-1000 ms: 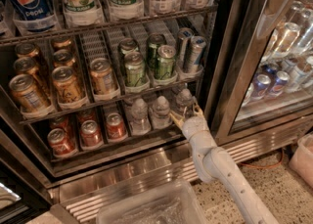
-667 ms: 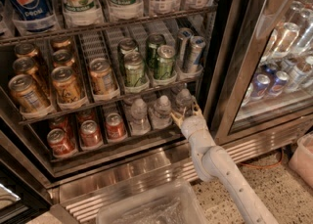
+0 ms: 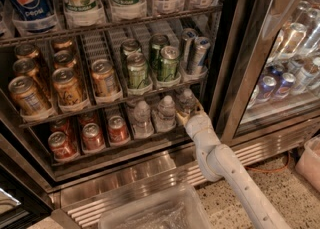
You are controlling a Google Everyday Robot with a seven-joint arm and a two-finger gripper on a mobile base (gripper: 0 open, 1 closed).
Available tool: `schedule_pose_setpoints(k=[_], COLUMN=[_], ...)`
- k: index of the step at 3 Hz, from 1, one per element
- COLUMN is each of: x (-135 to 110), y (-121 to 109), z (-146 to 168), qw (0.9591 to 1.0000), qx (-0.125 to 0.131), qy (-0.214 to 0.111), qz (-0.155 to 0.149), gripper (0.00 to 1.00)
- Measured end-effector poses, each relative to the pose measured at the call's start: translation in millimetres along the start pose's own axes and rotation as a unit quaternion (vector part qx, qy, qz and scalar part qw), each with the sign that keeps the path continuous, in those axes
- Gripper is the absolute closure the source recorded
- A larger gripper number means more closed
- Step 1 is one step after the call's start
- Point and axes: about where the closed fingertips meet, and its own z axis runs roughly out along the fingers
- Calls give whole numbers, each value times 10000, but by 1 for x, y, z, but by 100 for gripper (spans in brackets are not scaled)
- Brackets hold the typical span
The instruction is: Pick water bottle from bottom shelf of fridge
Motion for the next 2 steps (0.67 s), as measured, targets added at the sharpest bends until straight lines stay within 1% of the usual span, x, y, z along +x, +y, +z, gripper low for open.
schedule_pose_setpoints(k=[1,2], x=[-15,-40], y=[-2,-1], z=[-7,-34], qw=[9998,9988], qx=[-156,-283], qy=[22,-65], qz=[-157,-391], gripper=[95,100])
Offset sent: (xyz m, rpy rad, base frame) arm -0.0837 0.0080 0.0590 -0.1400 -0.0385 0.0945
